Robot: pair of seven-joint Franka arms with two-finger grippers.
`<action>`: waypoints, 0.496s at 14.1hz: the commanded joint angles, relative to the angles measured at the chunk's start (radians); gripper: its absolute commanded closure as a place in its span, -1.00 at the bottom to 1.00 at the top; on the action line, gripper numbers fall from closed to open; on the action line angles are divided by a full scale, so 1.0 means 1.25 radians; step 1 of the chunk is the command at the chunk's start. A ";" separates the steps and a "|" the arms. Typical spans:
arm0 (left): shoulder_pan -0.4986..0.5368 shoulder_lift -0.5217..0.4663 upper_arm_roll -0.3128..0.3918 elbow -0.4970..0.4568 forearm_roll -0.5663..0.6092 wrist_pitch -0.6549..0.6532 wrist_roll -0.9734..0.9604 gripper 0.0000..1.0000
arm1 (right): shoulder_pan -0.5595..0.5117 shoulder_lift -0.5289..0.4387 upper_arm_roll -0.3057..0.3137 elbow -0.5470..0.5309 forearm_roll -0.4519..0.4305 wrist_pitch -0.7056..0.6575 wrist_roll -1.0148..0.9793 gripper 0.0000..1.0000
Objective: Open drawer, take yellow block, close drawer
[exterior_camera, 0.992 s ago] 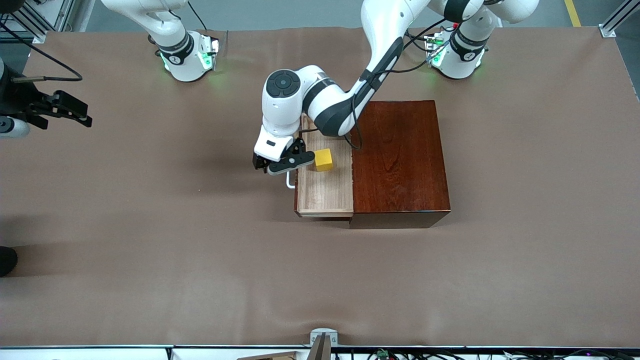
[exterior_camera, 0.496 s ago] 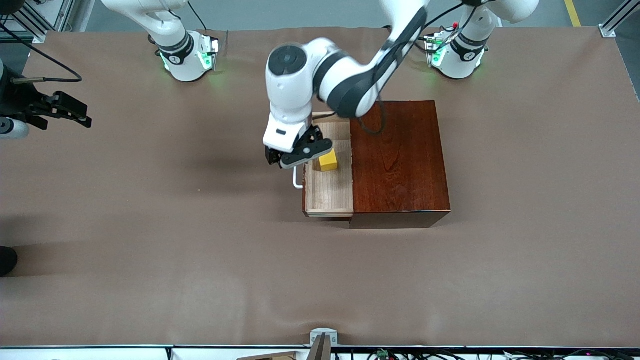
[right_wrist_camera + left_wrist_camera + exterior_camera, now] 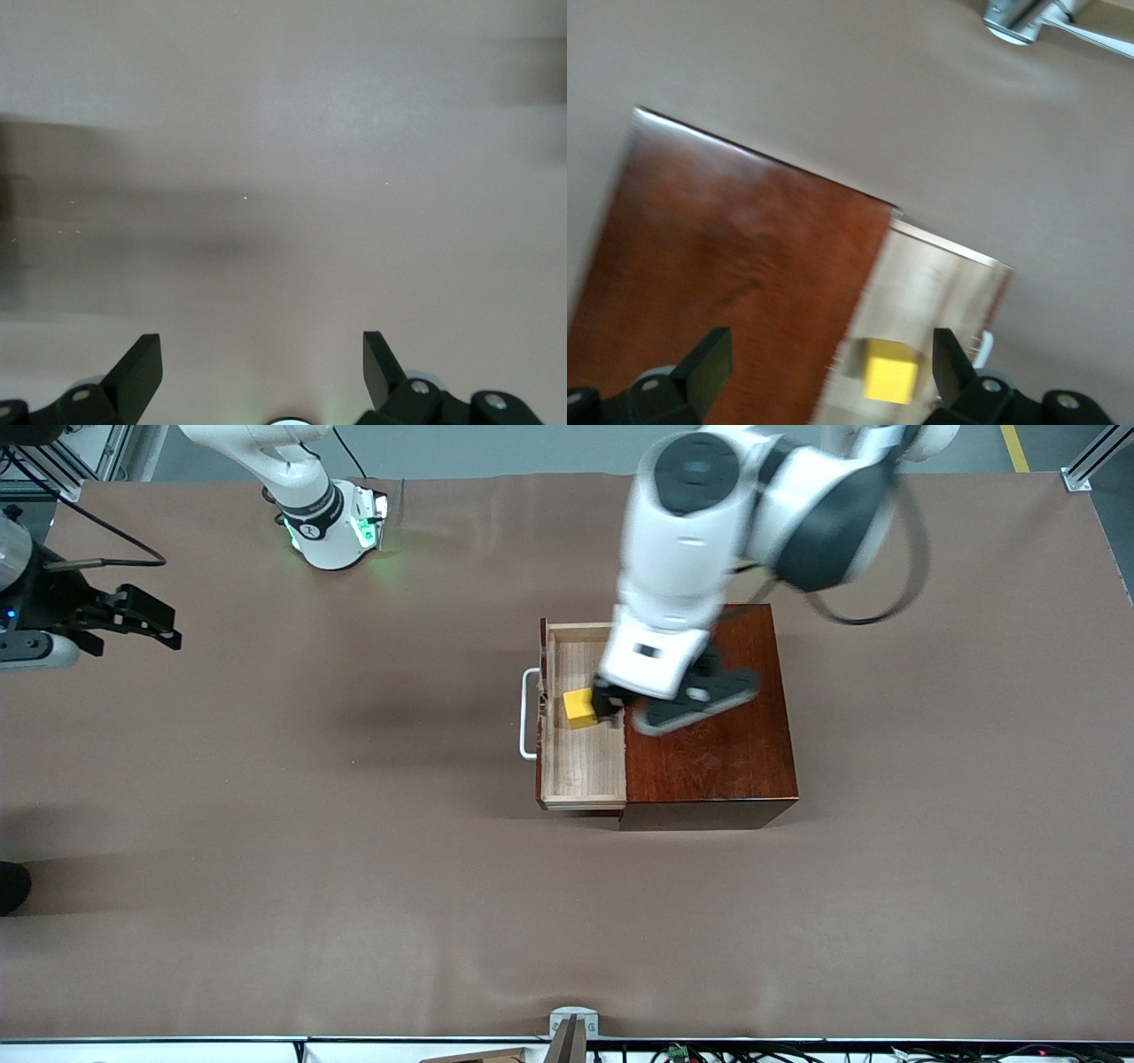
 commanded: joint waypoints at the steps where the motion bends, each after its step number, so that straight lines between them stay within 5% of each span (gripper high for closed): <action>1: 0.067 -0.056 -0.010 -0.035 0.011 -0.056 0.120 -1.00 | 0.028 -0.003 -0.001 -0.001 0.043 0.000 0.152 -1.00; 7: 0.239 -0.160 -0.014 -0.128 0.010 -0.105 0.401 -1.00 | 0.146 0.029 -0.002 0.000 0.081 0.005 0.574 -1.00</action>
